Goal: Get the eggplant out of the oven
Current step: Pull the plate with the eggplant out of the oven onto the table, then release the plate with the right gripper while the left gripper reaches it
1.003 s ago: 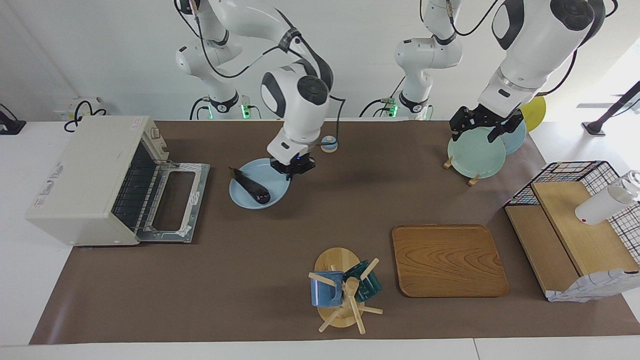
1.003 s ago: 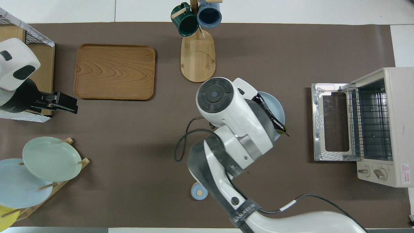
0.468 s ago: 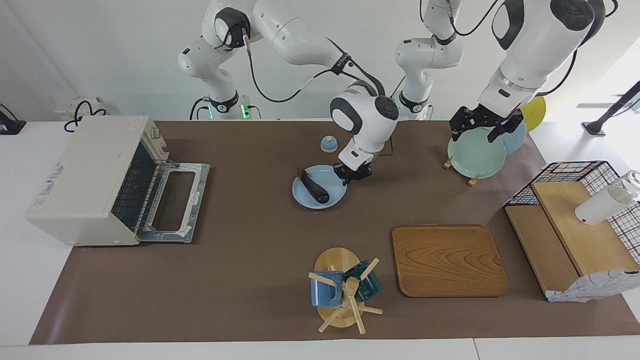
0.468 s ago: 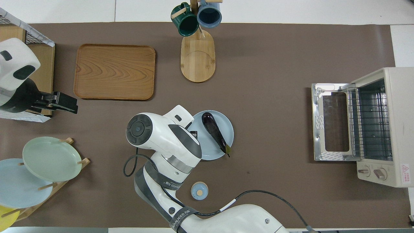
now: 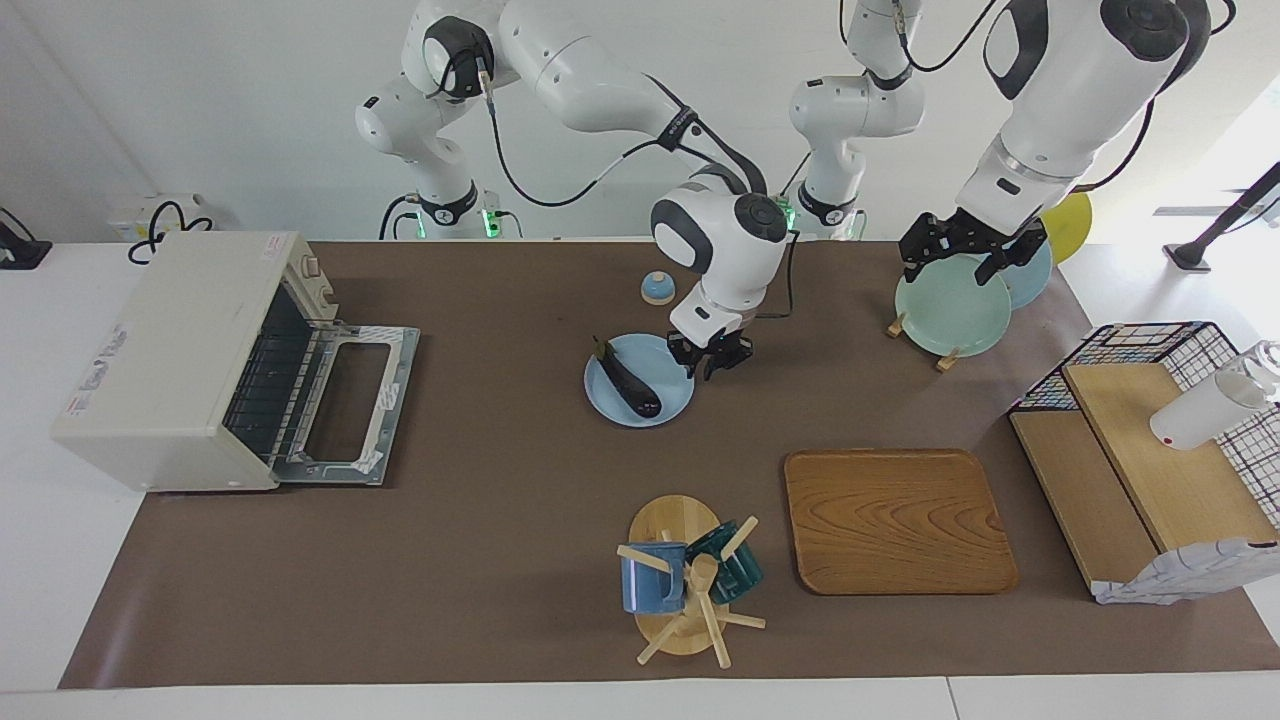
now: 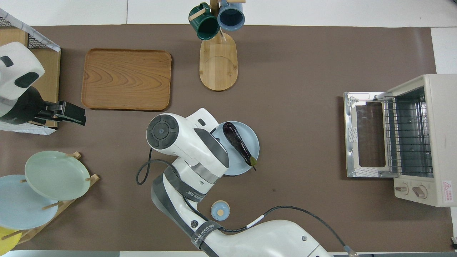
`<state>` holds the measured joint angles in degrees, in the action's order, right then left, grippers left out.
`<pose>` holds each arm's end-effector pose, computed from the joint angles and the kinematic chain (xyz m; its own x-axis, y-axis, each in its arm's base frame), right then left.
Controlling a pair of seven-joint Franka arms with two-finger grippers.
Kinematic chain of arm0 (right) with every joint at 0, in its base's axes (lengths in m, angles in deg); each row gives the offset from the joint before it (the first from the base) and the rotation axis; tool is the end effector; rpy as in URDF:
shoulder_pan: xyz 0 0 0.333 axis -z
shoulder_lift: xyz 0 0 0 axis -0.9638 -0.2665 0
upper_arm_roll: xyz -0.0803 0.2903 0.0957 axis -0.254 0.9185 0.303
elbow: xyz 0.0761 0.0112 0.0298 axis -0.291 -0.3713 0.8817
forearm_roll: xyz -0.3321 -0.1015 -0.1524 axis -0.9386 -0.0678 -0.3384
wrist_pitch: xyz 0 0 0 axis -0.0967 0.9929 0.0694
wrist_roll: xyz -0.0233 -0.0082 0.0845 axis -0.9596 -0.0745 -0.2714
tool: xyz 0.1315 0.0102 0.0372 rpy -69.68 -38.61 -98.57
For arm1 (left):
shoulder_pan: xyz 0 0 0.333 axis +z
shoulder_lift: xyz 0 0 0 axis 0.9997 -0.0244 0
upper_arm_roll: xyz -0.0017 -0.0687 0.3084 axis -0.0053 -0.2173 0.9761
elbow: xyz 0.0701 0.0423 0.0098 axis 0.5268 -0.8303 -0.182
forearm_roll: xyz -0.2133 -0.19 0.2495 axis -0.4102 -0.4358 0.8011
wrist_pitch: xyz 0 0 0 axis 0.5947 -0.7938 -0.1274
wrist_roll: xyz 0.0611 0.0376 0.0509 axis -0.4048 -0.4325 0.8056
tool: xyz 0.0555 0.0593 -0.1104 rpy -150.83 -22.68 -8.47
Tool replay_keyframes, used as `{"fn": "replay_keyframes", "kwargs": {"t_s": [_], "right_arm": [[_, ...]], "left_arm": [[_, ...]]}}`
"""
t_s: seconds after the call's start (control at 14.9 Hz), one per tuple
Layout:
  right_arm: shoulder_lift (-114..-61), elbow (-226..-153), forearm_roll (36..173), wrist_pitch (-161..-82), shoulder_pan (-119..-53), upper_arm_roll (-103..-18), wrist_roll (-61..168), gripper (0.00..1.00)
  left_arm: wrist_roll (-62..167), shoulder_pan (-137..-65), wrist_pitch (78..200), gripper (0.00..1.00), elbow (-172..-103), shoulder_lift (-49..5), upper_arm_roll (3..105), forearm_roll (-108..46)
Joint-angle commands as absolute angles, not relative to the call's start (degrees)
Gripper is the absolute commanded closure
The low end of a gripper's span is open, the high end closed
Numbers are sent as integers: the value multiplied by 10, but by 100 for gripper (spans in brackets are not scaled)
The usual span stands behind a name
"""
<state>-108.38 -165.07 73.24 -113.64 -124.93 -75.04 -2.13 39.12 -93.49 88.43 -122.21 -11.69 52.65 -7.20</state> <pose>0.4989 0.4860 0.3143 0.9985 -0.0549 -0.0029 -0.0541 -0.9904 0.1270 0.5202 -0.0878 0.5702 0.9889 -0.1213 -0.0859 -0.1194 -0.9925 0.0269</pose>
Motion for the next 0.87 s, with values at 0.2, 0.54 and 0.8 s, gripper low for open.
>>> {"fn": "replay_keyframes", "kwargs": {"t_s": [0.2, 0.54, 0.8], "right_arm": [[-1016, -1662, 645, -1001, -1156, -747, 139, 100], [-959, -1827, 587, -1033, -1050, -748, 218, 100], [-925, -1956, 531, -1120, -1018, -749, 216, 100]], "left_arm": [[388, -931, 883, 0, -1227, -111, 524, -60], [390, -938, 886, 0, -1228, -108, 523, -59], [403, -938, 887, 0, -1238, -102, 522, -63]]}}
